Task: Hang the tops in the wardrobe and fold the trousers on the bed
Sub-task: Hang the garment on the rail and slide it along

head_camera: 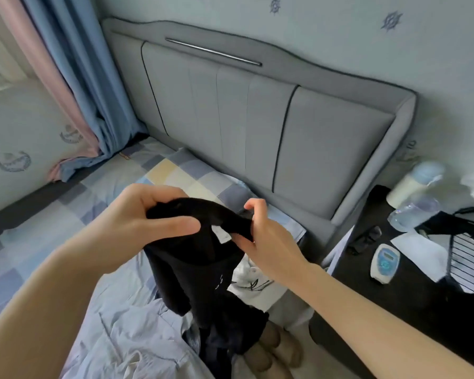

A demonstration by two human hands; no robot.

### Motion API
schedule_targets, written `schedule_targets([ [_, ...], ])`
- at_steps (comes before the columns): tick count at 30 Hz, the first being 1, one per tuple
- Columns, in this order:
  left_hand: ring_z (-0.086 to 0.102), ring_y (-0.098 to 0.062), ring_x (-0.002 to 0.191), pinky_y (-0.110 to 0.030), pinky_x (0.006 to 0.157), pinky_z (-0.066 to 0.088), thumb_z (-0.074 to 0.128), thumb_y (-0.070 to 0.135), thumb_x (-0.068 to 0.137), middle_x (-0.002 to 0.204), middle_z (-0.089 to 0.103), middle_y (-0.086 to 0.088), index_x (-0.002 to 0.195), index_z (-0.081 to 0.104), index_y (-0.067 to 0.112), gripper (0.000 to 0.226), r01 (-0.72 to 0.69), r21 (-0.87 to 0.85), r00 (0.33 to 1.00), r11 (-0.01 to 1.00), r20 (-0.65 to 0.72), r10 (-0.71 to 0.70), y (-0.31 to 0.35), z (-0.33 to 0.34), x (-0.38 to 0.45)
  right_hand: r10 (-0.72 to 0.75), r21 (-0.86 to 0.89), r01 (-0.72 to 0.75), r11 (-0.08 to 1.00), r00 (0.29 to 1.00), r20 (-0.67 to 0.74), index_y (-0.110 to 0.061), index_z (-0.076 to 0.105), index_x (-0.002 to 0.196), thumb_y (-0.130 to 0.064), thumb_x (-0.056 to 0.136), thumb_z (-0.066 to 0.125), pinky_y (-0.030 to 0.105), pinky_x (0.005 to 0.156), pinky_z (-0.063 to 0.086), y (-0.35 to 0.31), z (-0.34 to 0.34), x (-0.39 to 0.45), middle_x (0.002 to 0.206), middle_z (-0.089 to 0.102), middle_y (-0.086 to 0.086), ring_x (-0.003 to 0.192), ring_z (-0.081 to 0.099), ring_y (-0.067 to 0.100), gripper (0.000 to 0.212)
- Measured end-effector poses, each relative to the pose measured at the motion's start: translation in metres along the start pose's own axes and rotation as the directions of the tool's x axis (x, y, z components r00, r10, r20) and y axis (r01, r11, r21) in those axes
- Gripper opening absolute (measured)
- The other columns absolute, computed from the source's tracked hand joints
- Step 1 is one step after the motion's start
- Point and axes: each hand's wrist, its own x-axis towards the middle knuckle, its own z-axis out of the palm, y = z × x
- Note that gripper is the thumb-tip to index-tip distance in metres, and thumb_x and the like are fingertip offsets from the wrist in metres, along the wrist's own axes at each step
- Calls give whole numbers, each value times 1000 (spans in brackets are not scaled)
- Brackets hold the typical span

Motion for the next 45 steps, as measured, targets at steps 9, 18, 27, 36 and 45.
schedule_targets([
  [9,69,-22,65,-22,57,54,89,52,50,72,70,-9,80,73,8,55,-127,-8,975,992,-187,123,86,39,-135,464,312,-507,803,861,205,3,57,87,-11,88,45,20,62,39,-54,-103,-101,77,49,8,76,44,19,18],
  [18,61,-5,59,-27,55,48,85,30,69,60,65,13,71,68,39,20,159,671,897,724,-405,179,96,73,-211,229,604,-374,704,924,305,-14,37,67,7,77,31,32,56,20,-175,-221,-225,66,29,6,62,22,22,24],
  [27,59,-20,74,-37,63,47,69,31,85,72,65,10,81,56,28,14,72,659,804,749,-482,347,93,115,-215,294,16,-336,942,846,445,-31,54,103,-53,76,64,24,73,43,-245,-254,-296,85,56,-16,82,55,2,36],
  [36,53,-5,67,-11,58,40,72,24,77,73,64,15,74,52,31,21,-303,529,878,792,-169,449,119,138,-245,654,-325,-569,755,617,438,-2,56,101,-19,94,51,39,71,59,-241,-191,-315,93,63,17,72,65,29,19],
  [45,57,-18,83,-33,66,49,62,17,82,80,47,14,80,53,42,26,-245,918,966,312,202,165,60,98,-262,822,-22,-826,563,563,-86,-3,64,106,-1,78,33,30,61,53,-255,-169,-386,99,68,21,74,63,31,42],
])
